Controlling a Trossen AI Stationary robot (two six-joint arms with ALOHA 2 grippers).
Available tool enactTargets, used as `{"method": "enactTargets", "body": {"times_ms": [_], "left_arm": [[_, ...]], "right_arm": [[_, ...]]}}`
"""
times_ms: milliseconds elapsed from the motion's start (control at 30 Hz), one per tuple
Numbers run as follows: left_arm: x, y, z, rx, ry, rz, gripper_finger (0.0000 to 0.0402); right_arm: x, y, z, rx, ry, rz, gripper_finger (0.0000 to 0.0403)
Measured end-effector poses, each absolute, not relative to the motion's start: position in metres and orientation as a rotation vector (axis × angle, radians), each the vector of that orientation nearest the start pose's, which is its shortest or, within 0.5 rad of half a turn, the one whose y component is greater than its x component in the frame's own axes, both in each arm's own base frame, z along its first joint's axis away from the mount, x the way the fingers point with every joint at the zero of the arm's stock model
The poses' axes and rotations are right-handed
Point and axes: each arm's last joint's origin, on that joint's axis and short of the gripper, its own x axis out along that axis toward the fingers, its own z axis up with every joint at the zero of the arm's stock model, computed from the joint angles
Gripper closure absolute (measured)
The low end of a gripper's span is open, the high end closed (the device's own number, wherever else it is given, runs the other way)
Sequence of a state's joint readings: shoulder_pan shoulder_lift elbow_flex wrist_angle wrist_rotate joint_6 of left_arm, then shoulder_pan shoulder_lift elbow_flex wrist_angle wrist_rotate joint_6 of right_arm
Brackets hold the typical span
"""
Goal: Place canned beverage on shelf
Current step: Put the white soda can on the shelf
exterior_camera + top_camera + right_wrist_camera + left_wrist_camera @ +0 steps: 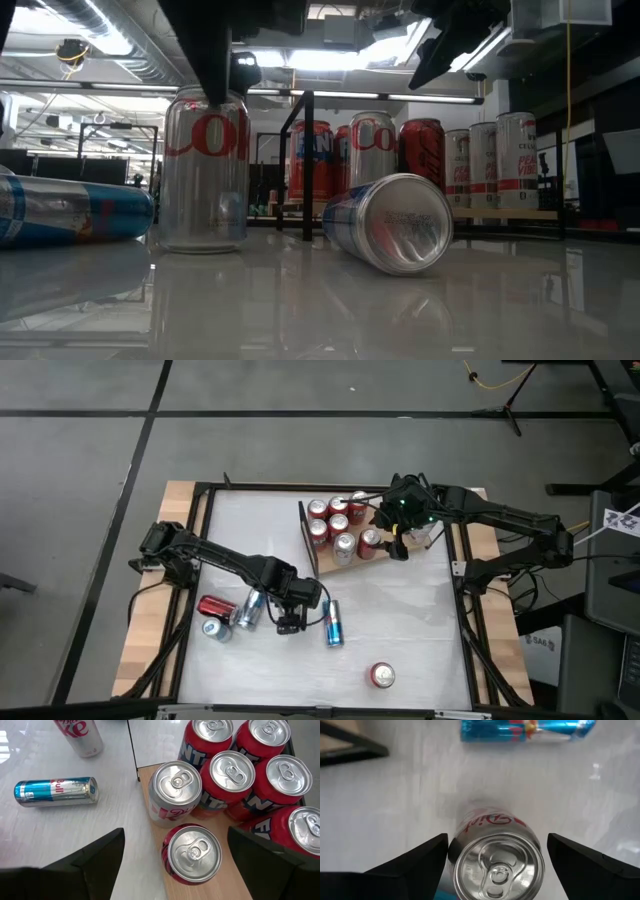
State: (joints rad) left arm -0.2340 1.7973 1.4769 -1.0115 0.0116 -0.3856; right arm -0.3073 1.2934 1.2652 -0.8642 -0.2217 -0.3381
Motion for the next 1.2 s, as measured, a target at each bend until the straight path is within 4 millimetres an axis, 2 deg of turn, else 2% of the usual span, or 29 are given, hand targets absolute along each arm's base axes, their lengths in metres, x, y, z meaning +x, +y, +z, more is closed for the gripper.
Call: {"method": "enactTargets", "body": {"times_ms": [200, 467, 667, 933, 1200], "left_arm": [[0.345, -0.076, 0.247, -0.287, 1.34, 0.139, 0.0072], [0.342, -0.062, 0.245, -0.565, 1.396, 0.334, 0.0072], [0.34, -0.063, 0.245, -0.699, 1.405, 0.441, 0.0072], [0.34, -0.071, 0.245, -0.739, 1.38, 0.471, 0.0072], [0.338, -0.082, 0.245, -0.669, 1.354, 0.487, 0.0072]], "right_arm": [[0.245, -0.071, 0.336, -0.084, 0.861, 0.066, 0.0061], [0.245, -0.071, 0.336, -0.084, 0.861, 0.066, 0.0061], [0.245, -0.071, 0.336, -0.084, 0.861, 0.066, 0.0061], [0.244, -0.071, 0.336, -0.083, 0.862, 0.066, 0.0061], [0.244, -0.071, 0.336, -0.083, 0.862, 0.066, 0.0061]]}}
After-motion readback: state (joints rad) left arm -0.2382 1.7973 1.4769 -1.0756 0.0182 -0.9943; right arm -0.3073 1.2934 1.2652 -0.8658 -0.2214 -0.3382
